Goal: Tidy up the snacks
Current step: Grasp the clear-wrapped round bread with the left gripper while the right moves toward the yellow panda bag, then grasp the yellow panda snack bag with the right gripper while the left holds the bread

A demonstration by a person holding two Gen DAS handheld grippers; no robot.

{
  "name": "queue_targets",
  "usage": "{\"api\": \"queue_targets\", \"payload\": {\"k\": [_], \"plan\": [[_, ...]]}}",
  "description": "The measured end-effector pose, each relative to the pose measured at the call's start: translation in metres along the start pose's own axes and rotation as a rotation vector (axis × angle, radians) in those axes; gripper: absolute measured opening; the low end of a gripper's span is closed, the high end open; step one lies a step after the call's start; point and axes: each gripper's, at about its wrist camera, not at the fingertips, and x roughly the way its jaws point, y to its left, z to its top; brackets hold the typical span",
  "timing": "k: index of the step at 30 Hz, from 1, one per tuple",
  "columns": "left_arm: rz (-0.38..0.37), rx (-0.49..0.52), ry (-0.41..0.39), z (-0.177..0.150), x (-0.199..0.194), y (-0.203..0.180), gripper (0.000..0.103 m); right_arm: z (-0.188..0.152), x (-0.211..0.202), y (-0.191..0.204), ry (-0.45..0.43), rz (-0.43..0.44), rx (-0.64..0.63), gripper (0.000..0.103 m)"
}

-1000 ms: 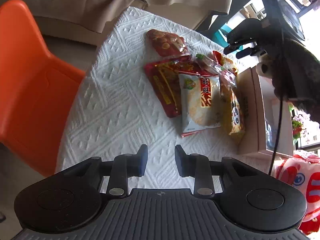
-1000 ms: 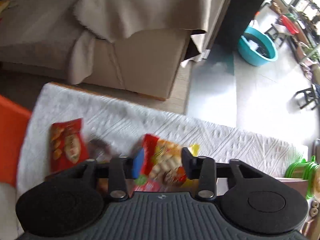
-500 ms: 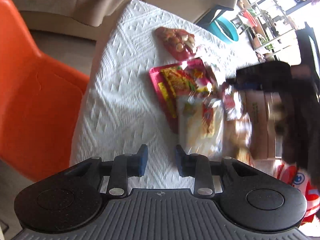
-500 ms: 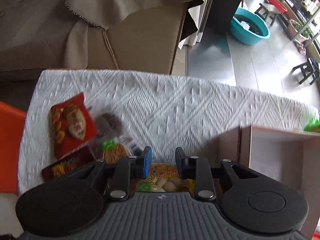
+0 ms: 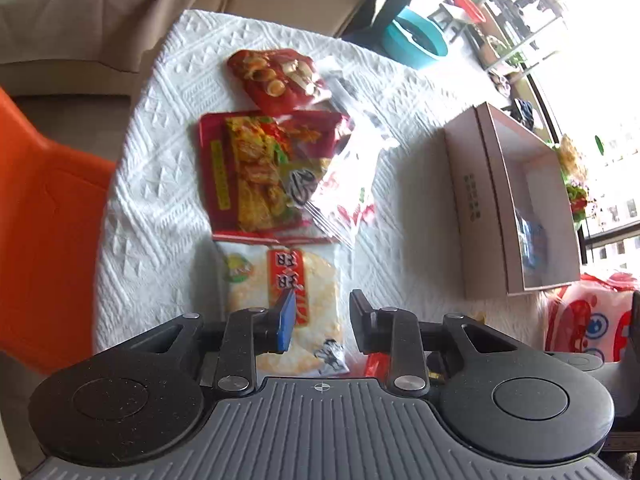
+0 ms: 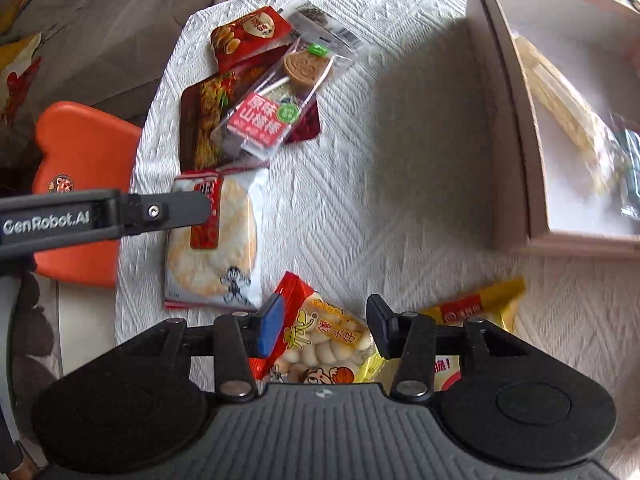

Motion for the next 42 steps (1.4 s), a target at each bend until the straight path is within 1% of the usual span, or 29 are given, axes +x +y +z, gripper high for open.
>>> {"api": "queue_targets", "payload": {"k": [3, 4, 5, 6, 9, 11, 13, 15, 16, 17, 19, 20, 22, 24, 26, 27, 28, 29, 30, 31, 32, 33, 35, 37, 38, 39, 41, 42], "plan": [[0.047, -0.004, 0.000, -0.019, -0.006, -0.008, 0.033, -0.014, -0.026, -0.015, -0.045, 0.001, 0.001, 0.047], [0.065, -0.011, 0.003, -0.027, -0.007, -0.009, 0.033, -0.016, -0.033, -0.020, -0.060, -0.011, -0.014, 0.053], [0.083, -0.033, 0.012, -0.037, -0.009, -0.009, 0.033, -0.018, -0.039, -0.026, -0.068, -0.033, -0.036, 0.063], [0.093, -0.056, 0.022, -0.045, -0.009, -0.009, 0.033, -0.020, -0.043, -0.032, -0.071, -0.054, -0.060, 0.065], [0.130, -0.134, 0.048, -0.075, -0.009, -0.014, 0.033, -0.030, -0.048, -0.053, -0.060, -0.084, -0.125, 0.066], [0.164, -0.166, 0.046, -0.093, -0.006, -0.026, 0.033, -0.042, -0.047, -0.068, -0.038, -0.090, -0.168, 0.066], [0.203, -0.192, 0.045, -0.108, 0.001, -0.041, 0.033, -0.054, -0.045, -0.082, -0.024, -0.125, -0.220, 0.065], [0.237, -0.211, 0.032, -0.119, 0.008, -0.060, 0.039, -0.061, -0.047, -0.098, -0.022, -0.157, -0.259, 0.066], [0.251, -0.207, 0.021, -0.124, 0.011, -0.071, 0.042, -0.062, -0.049, -0.105, -0.020, -0.156, -0.265, 0.066], [0.258, -0.199, 0.014, -0.128, 0.015, -0.081, 0.043, -0.063, -0.052, -0.115, -0.016, -0.141, -0.265, 0.066], [0.279, -0.183, 0.006, -0.135, 0.022, -0.099, 0.047, -0.065, -0.058, -0.130, 0.003, -0.094, -0.269, 0.066], [0.299, -0.181, -0.001, -0.137, 0.025, -0.107, 0.047, -0.068, -0.060, -0.137, 0.016, -0.073, -0.280, 0.066], [0.349, -0.188, -0.027, -0.139, 0.026, -0.117, 0.048, -0.074, -0.060, -0.144, 0.036, -0.060, -0.313, 0.066], [0.378, -0.228, -0.057, -0.143, 0.021, -0.118, 0.045, -0.084, -0.059, -0.149, 0.052, -0.061, -0.356, 0.066], [0.416, -0.323, -0.096, -0.153, 0.005, -0.112, 0.043, -0.092, -0.058, -0.152, 0.061, -0.054, -0.380, 0.066], [0.411, -0.387, -0.091, -0.159, -0.001, -0.108, 0.043, -0.096, -0.056, -0.155, 0.066, -0.047, -0.386, 0.066], [0.372, -0.462, -0.073, -0.165, -0.006, -0.102, 0.043, -0.099, -0.055, -0.156, 0.063, -0.045, -0.387, 0.067], [0.314, -0.542, -0.054, -0.171, -0.008, -0.095, 0.043, -0.102, -0.055, -0.157, 0.045, -0.040, -0.391, 0.071], [0.233, -0.652, -0.036, -0.179, -0.007, -0.089, 0.043, -0.104, -0.055, -0.157, 0.037, -0.037, -0.388, 0.072], [0.172, -0.735, -0.033, -0.185, -0.003, -0.085, 0.042, -0.106, -0.056, -0.157, 0.030, -0.037, -0.381, 0.074], [0.131, -0.785, -0.045, -0.187, 0.001, -0.084, 0.042, -0.107, -0.056, -0.158, 0.023, -0.032, -0.365, 0.079], [0.122, -0.803, -0.064, -0.186, 0.005, -0.086, 0.042, -0.107, -0.056, -0.158, 0.019, -0.022, -0.352, 0.081], [0.165, -0.787, -0.095, -0.175, 0.013, -0.090, 0.043, -0.108, -0.054, -0.158, 0.014, -0.001, -0.338, 0.089], [0.214, -0.729, -0.110, -0.161, 0.023, -0.097, 0.045, -0.110, -0.052, -0.156, 0.011, -0.002, -0.358, 0.091], [0.236, -0.688, -0.109, -0.154, 0.028, -0.101, 0.054, -0.112, -0.051, -0.155, 0.009, -0.006, -0.377, 0.094], [0.260, -0.640, -0.108, -0.148, 0.033, -0.105, 0.055, -0.115, -0.050, -0.153, 0.007, -0.009, -0.397, 0.096], [0.322, -0.524, -0.088, -0.137, 0.040, -0.117, 0.060, -0.122, -0.044, -0.146, -0.005, -0.021, -0.450, 0.103], [0.349, -0.453, -0.073, -0.135, 0.043, -0.125, 0.060, -0.127, -0.042, -0.143, -0.014, -0.040, -0.476, 0.103]]}}
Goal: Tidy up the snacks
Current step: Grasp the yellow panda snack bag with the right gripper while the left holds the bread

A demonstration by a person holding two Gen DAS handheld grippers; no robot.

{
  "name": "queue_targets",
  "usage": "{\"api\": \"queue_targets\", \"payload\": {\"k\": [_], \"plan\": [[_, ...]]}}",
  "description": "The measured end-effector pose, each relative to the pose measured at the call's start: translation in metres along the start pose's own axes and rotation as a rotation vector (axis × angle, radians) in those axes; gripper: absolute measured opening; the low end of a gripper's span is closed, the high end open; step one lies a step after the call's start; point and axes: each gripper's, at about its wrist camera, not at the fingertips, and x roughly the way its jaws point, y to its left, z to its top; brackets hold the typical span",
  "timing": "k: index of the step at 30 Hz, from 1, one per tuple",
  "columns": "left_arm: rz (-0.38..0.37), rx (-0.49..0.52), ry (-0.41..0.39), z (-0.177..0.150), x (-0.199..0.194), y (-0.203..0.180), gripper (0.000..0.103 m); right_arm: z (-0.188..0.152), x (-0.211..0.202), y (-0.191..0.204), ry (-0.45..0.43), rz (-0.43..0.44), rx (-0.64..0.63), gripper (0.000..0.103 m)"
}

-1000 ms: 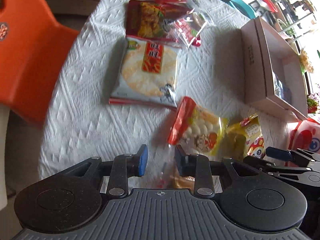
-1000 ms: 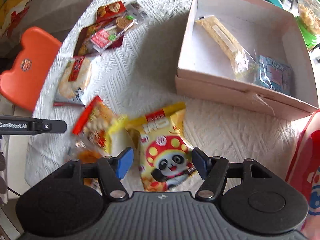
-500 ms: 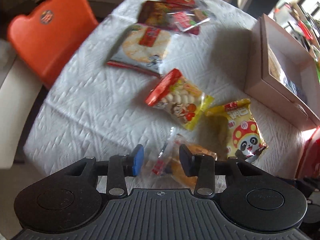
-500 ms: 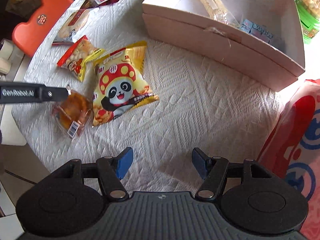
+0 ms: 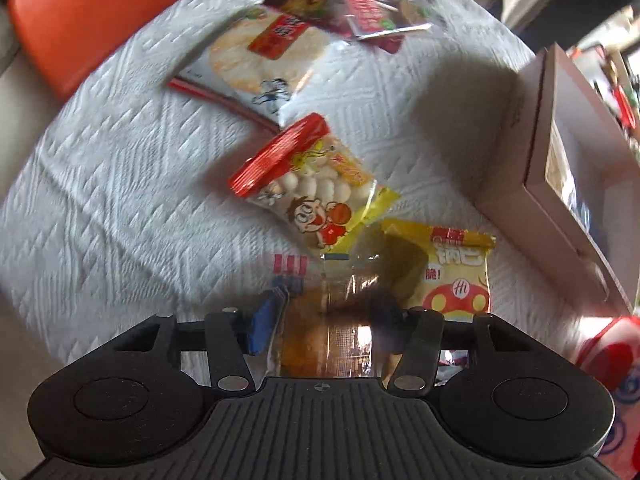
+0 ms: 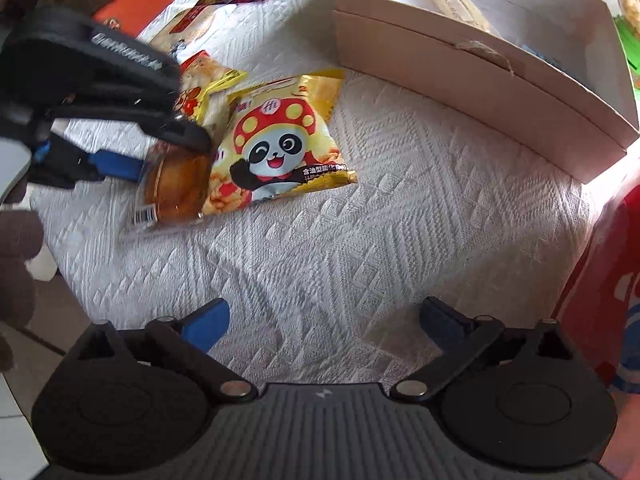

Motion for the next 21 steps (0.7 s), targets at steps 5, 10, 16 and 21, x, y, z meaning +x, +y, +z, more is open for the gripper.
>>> {"api": "queue_targets", "payload": {"k": [5, 10, 16, 21], "plan": [[0.002, 0.174, 0.011, -0.021, -0.004, -0.007, 0.061, -0.007, 0.007, 0.022, 0.007, -0.106, -0.076, 0.103], [-0.024, 0.143, 0.024, -0.038, -0.012, 0.024, 0.061, -0.003, 0.009, 0.025, 0.039, -0.102, -0.096, 0.103], [-0.046, 0.121, -0.004, -0.050, -0.023, 0.057, 0.060, 0.024, -0.011, 0.013, 0.088, -0.018, -0.025, 0.089], [-0.058, 0.181, 0.009, -0.063, -0.028, 0.063, 0.061, 0.059, -0.030, 0.015, -0.026, -0.037, -0.002, 0.089]]}}
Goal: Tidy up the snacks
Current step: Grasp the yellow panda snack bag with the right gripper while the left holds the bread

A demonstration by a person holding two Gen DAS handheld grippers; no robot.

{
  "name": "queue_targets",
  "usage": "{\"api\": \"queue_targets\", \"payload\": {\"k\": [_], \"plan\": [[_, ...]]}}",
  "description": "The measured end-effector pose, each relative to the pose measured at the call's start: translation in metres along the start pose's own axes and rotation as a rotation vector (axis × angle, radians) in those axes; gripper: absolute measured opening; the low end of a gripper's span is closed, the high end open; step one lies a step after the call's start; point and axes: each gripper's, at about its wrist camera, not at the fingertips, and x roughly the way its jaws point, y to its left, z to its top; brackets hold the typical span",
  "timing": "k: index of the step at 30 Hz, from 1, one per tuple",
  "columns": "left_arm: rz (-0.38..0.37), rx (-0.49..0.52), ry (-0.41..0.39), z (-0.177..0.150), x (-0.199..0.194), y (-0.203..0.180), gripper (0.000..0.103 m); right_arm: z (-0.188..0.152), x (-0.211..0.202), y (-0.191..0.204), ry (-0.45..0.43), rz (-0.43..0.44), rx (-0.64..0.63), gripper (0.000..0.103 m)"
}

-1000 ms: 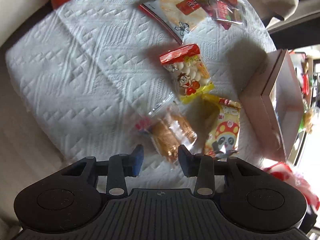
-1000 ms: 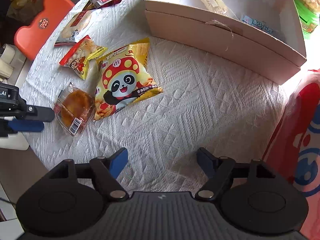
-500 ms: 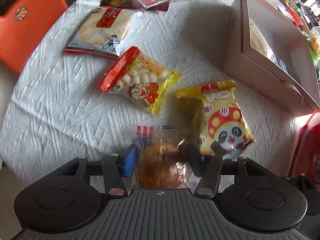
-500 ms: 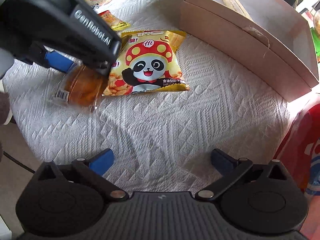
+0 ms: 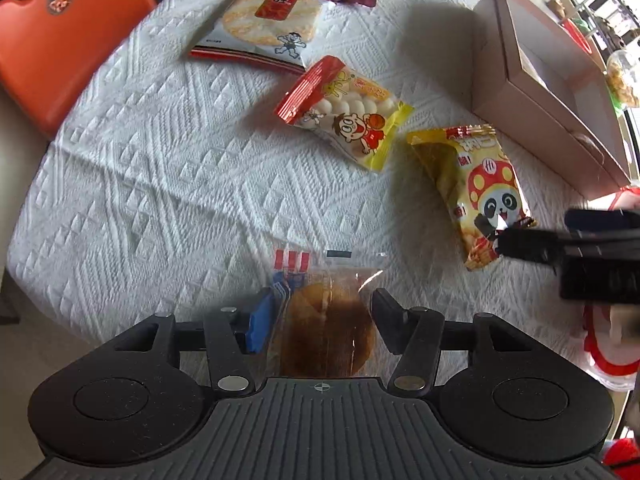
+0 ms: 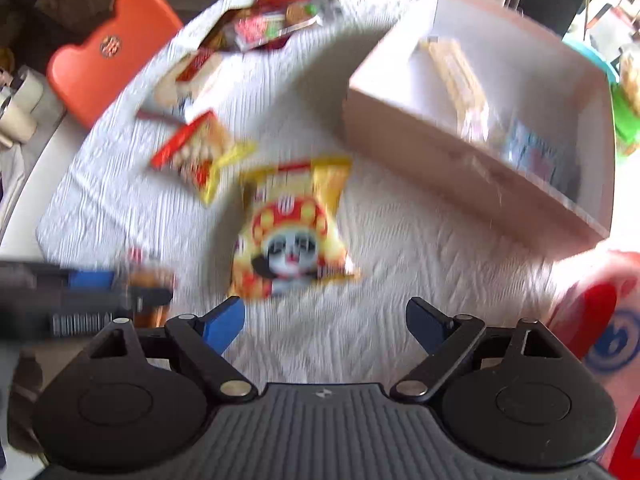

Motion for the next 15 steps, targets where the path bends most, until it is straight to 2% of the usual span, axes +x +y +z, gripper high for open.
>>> {"api": "queue_targets", "payload": {"k": [2, 4, 7, 9, 11, 15], "plan": [[0.009, -0.006, -0.001, -0.003, -0.001, -0.001, 0.061, 0.016, 0.012, 0.005, 0.017, -0.036, -0.007, 0.089], [0.013, -0.024, 0.003, -0.002, 0.001, -0.004, 0.061, 0.032, 0.037, 0.010, 0.092, -0.058, -0.018, 0.089], [0.016, -0.023, 0.016, -0.005, 0.002, -0.010, 0.061, 0.041, 0.060, 0.017, 0.157, -0.042, -0.024, 0.089], [0.015, -0.013, 0.021, -0.001, 0.006, -0.011, 0.061, 0.044, 0.062, 0.021, 0.141, -0.038, -0.028, 0.082], [0.014, -0.007, 0.029, 0.004, 0.013, -0.013, 0.063, 0.045, 0.056, 0.025, 0.125, -0.030, -0.052, 0.056], [0.011, 0.012, 0.060, 0.014, 0.020, -0.023, 0.073, 0.040, 0.039, 0.020, 0.109, -0.074, -0.099, 0.045]]}}
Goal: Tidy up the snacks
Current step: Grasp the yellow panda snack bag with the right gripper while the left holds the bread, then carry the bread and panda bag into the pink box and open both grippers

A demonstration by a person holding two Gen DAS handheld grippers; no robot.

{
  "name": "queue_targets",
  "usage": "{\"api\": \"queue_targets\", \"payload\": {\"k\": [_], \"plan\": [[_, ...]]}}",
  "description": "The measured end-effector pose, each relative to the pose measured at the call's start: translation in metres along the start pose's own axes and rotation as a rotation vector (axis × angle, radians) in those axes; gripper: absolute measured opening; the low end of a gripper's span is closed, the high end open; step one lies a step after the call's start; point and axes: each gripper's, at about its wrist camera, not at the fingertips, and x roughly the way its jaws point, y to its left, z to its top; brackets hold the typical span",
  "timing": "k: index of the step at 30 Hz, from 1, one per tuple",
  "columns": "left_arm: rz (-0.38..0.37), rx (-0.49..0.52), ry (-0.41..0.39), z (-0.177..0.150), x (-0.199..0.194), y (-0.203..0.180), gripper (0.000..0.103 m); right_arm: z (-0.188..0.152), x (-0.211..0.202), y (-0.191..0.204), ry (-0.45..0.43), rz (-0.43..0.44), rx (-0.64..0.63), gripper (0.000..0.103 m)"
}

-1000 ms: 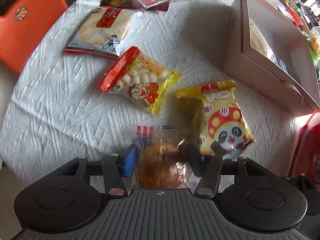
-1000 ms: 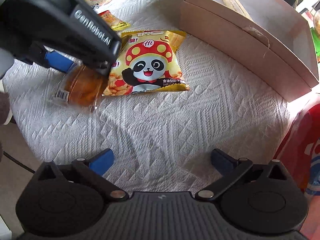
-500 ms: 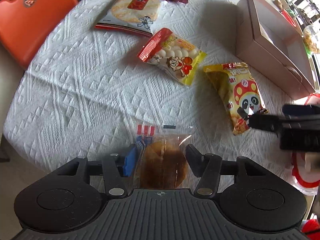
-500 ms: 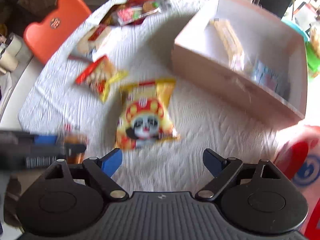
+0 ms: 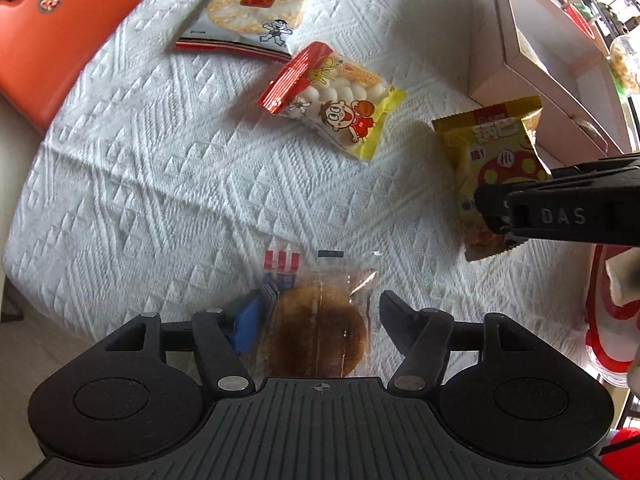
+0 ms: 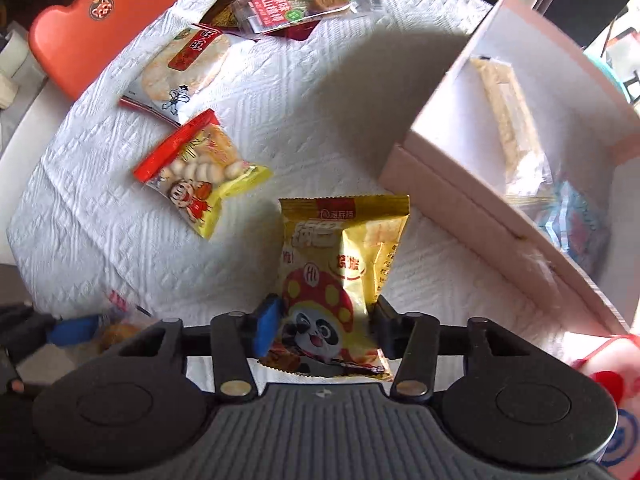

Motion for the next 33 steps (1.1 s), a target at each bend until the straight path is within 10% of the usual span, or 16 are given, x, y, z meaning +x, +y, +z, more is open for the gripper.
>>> {"api": "queue_targets", "payload": {"k": [4, 8, 20, 25, 33], "plan": [[0.014, 0.038, 0.023, 0.007, 0.005, -0.014, 0.083, -0.014, -0.015, -0.021, 0.025, 0.011, 0.044, 0.038], [0.036, 0.079, 0.009, 0.008, 0.002, -0.025, 0.060, -0.038, -0.024, -0.040, 0.058, 0.053, 0.100, 0.036], [-0.047, 0.070, 0.063, -0.013, -0.007, -0.050, 0.056, -0.071, -0.026, -0.049, 0.097, 0.110, 0.138, 0.025], [-0.040, 0.041, 0.037, -0.015, -0.010, -0.055, 0.056, -0.076, -0.025, -0.069, 0.128, 0.127, 0.245, 0.062], [-0.033, 0.001, -0.001, -0.009, -0.012, -0.044, 0.055, -0.062, 0.005, -0.063, 0.123, 0.130, 0.375, 0.064]]}}
